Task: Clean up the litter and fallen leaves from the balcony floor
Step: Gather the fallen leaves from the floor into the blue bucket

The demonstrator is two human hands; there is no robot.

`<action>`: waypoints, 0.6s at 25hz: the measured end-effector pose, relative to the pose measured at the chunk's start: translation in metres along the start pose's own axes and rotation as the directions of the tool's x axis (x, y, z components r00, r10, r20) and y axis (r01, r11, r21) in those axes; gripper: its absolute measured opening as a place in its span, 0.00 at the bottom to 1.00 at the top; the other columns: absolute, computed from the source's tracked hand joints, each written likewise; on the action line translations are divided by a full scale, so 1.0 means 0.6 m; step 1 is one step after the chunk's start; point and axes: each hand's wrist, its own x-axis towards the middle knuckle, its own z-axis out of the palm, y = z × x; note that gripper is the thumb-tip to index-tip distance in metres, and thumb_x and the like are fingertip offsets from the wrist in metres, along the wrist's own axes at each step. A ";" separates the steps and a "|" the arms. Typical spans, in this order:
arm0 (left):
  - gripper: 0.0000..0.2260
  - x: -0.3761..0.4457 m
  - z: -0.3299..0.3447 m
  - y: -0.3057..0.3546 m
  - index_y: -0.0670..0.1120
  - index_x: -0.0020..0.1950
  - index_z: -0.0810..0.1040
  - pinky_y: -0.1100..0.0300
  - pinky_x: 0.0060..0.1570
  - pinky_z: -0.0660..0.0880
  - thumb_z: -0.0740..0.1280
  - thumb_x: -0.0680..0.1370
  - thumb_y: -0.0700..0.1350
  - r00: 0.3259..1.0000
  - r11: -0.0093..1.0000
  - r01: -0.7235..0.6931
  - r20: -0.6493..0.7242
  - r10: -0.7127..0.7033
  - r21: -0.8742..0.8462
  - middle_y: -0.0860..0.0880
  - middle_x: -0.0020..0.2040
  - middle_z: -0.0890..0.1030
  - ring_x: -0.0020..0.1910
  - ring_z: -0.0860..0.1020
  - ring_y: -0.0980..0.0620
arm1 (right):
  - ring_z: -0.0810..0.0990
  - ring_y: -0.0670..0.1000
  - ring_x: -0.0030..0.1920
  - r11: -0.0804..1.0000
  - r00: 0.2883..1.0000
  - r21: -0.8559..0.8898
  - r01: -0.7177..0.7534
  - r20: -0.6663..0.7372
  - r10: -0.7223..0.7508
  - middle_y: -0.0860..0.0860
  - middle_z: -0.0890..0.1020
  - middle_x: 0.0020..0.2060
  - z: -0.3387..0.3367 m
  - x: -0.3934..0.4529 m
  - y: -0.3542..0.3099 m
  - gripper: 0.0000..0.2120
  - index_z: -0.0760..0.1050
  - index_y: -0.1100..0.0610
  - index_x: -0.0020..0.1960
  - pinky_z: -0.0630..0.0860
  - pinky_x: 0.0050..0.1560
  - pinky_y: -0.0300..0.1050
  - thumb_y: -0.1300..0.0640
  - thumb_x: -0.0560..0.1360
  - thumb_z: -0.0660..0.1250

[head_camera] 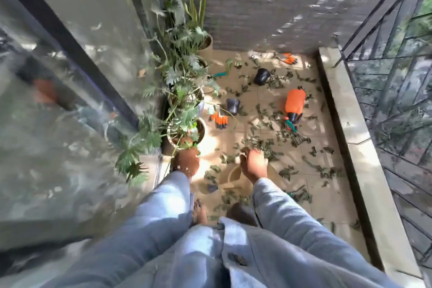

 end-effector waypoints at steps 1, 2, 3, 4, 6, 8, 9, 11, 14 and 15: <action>0.13 0.025 -0.019 0.004 0.43 0.60 0.78 0.55 0.56 0.75 0.62 0.78 0.40 1.000 1.000 -0.028 0.000 0.028 0.000 0.42 0.57 0.81 0.57 0.78 0.42 | 0.78 0.59 0.54 0.999 0.999 0.016 -0.036 -0.017 0.036 0.57 0.80 0.52 -0.008 0.020 -0.014 0.13 0.77 0.56 0.58 0.72 0.53 0.50 0.55 0.76 0.60; 0.13 0.048 -0.028 0.010 0.44 0.60 0.79 0.55 0.55 0.75 0.62 0.77 0.40 0.998 0.998 -0.062 -0.016 0.062 -0.001 0.42 0.56 0.81 0.57 0.78 0.41 | 0.78 0.59 0.54 0.997 0.997 0.038 -0.066 -0.036 0.067 0.57 0.80 0.52 -0.015 0.037 -0.023 0.13 0.77 0.55 0.57 0.72 0.51 0.50 0.54 0.76 0.61; 0.13 0.068 -0.038 0.021 0.44 0.60 0.79 0.54 0.55 0.75 0.62 0.76 0.40 0.998 0.998 -0.061 0.006 0.061 0.007 0.41 0.55 0.81 0.56 0.78 0.41 | 0.78 0.60 0.54 0.995 0.994 0.063 -0.080 -0.065 0.084 0.58 0.80 0.51 -0.019 0.056 -0.027 0.13 0.77 0.55 0.57 0.73 0.50 0.50 0.55 0.76 0.61; 0.14 0.087 -0.043 0.028 0.44 0.60 0.79 0.55 0.55 0.74 0.62 0.77 0.40 0.997 0.997 -0.077 0.016 0.077 0.007 0.41 0.56 0.81 0.57 0.78 0.40 | 0.78 0.61 0.53 0.991 0.990 0.095 -0.093 -0.093 0.102 0.59 0.81 0.49 -0.024 0.071 -0.031 0.13 0.78 0.57 0.55 0.73 0.49 0.50 0.55 0.75 0.60; 0.14 0.123 -0.052 0.055 0.43 0.63 0.77 0.62 0.53 0.74 0.61 0.78 0.40 0.992 0.994 -0.113 0.051 0.112 0.012 0.39 0.59 0.79 0.60 0.76 0.39 | 0.79 0.62 0.47 0.982 0.975 0.162 -0.101 -0.180 0.130 0.61 0.81 0.44 -0.031 0.111 -0.032 0.15 0.78 0.61 0.50 0.74 0.46 0.49 0.56 0.72 0.57; 0.15 0.164 -0.057 0.094 0.35 0.66 0.73 0.77 0.35 0.70 0.58 0.80 0.37 0.987 0.994 -0.101 0.122 0.106 -0.049 0.33 0.63 0.75 0.64 0.73 0.36 | 0.80 0.62 0.41 0.968 0.958 0.224 -0.117 -0.232 0.169 0.60 0.81 0.38 -0.034 0.153 -0.019 0.15 0.78 0.63 0.44 0.75 0.41 0.49 0.57 0.69 0.56; 0.16 0.181 -0.067 0.112 0.33 0.67 0.72 0.81 0.27 0.64 0.57 0.81 0.37 0.984 0.995 -0.087 0.155 0.093 -0.045 0.32 0.65 0.73 0.65 0.72 0.36 | 0.80 0.62 0.41 0.963 0.956 0.236 -0.129 -0.228 0.184 0.60 0.81 0.39 -0.040 0.174 -0.014 0.15 0.78 0.63 0.45 0.75 0.41 0.49 0.57 0.70 0.56; 0.15 0.249 -0.071 0.138 0.37 0.66 0.74 0.79 0.34 0.68 0.58 0.81 0.38 0.977 0.990 -0.126 0.166 0.134 -0.057 0.35 0.63 0.76 0.63 0.75 0.39 | 0.80 0.61 0.47 0.950 0.957 0.220 -0.220 -0.142 0.254 0.60 0.81 0.45 -0.062 0.226 -0.012 0.13 0.78 0.61 0.52 0.75 0.47 0.49 0.57 0.72 0.60; 0.12 0.341 -0.077 0.174 0.45 0.57 0.78 0.54 0.53 0.75 0.58 0.78 0.40 0.965 0.967 -0.246 0.106 0.239 0.065 0.39 0.55 0.81 0.55 0.79 0.39 | 0.79 0.60 0.53 0.959 0.966 0.196 -0.204 -0.117 0.230 0.59 0.82 0.51 -0.069 0.315 0.013 0.13 0.78 0.58 0.57 0.75 0.52 0.49 0.59 0.74 0.63; 0.11 0.372 -0.078 0.202 0.46 0.53 0.79 0.53 0.53 0.74 0.57 0.77 0.42 0.959 0.965 -0.260 0.129 0.254 0.034 0.39 0.55 0.81 0.54 0.79 0.39 | 0.79 0.61 0.54 0.958 0.967 0.207 -0.199 -0.116 0.226 0.60 0.81 0.53 -0.071 0.355 0.031 0.15 0.77 0.59 0.59 0.75 0.53 0.50 0.58 0.74 0.63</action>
